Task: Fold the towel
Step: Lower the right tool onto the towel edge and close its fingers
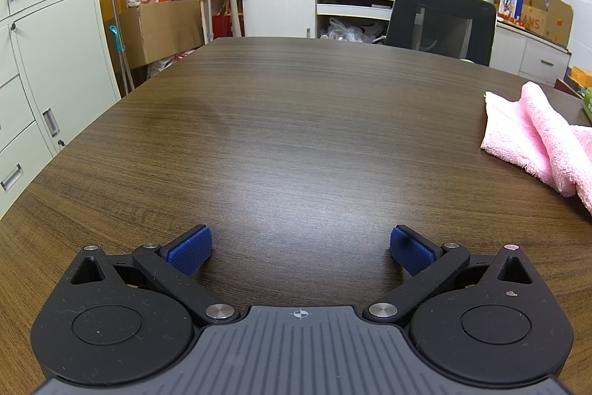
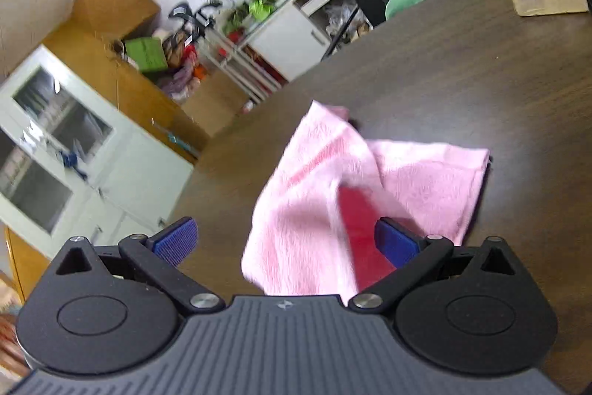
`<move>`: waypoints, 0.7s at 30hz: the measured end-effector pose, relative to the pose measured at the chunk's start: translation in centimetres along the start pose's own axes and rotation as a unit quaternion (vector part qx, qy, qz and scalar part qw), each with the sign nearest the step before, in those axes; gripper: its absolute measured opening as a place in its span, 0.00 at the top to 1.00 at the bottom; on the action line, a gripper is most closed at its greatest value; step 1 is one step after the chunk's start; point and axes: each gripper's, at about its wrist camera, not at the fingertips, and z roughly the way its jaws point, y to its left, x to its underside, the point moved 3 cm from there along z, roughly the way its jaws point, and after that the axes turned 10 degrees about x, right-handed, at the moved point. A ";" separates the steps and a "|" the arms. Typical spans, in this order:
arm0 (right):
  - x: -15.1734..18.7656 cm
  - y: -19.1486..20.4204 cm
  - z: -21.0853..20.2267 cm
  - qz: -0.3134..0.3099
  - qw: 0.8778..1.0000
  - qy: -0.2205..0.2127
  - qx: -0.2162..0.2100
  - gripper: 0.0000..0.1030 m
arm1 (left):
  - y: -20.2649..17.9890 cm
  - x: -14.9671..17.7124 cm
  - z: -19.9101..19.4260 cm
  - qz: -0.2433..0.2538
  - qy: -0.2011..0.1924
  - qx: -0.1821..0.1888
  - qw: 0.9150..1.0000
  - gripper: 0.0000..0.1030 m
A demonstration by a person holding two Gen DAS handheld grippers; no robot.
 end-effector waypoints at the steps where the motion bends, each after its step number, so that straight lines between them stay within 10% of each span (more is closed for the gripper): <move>1: -0.2 -0.2 0.3 0.005 1.000 0.000 0.005 0.01 | 0.0 0.0 0.0 0.000 0.000 0.000 1.000 0.00; 4: -0.9 -0.9 1.2 0.017 1.000 -0.003 0.020 0.11 | 0.0 0.0 0.0 0.000 0.000 0.000 1.000 0.00; 7: -0.9 -1.2 1.7 0.018 0.999 -0.011 0.028 0.76 | 0.0 0.0 0.0 0.000 0.000 0.000 1.000 0.00; 17: 0.2 2.1 0.6 -0.095 0.994 -0.045 0.008 0.93 | 0.0 0.0 0.0 0.000 0.000 0.000 1.000 0.00; 21: 4.9 6.9 -0.8 -0.292 0.956 -0.014 -0.031 0.93 | 0.0 -0.1 0.0 0.000 0.000 0.000 1.000 0.00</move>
